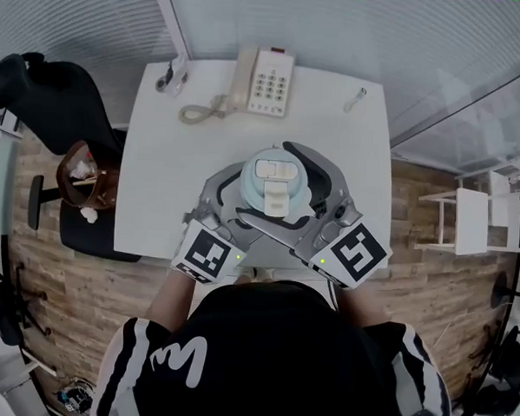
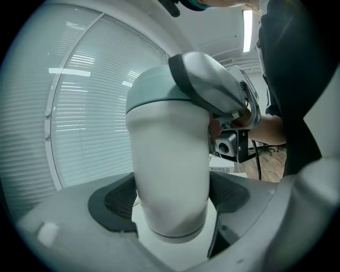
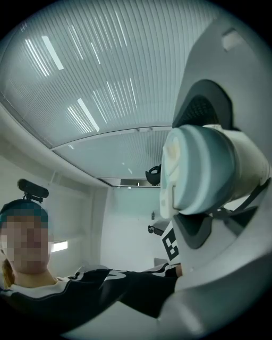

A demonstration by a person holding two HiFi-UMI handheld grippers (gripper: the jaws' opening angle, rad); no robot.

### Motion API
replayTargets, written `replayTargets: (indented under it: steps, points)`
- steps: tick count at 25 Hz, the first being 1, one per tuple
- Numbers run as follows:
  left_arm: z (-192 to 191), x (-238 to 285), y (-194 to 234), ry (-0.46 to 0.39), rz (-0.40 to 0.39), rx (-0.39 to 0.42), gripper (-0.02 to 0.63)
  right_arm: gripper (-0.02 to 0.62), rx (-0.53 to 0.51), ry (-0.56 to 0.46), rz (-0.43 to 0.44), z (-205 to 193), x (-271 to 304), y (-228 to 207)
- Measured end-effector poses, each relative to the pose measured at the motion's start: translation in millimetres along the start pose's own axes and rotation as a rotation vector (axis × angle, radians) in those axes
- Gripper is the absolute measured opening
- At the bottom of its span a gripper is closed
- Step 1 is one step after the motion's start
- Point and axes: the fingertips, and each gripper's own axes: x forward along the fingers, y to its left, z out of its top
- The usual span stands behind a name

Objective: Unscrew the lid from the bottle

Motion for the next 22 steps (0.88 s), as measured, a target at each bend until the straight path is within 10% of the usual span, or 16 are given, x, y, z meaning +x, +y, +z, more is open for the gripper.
replayTargets:
  steps: [22]
  points:
    - [57,-23,-26,-0.11,-0.21,-0.039,0.41,0.454,-0.003,-0.069,0.315,50,-27,26]
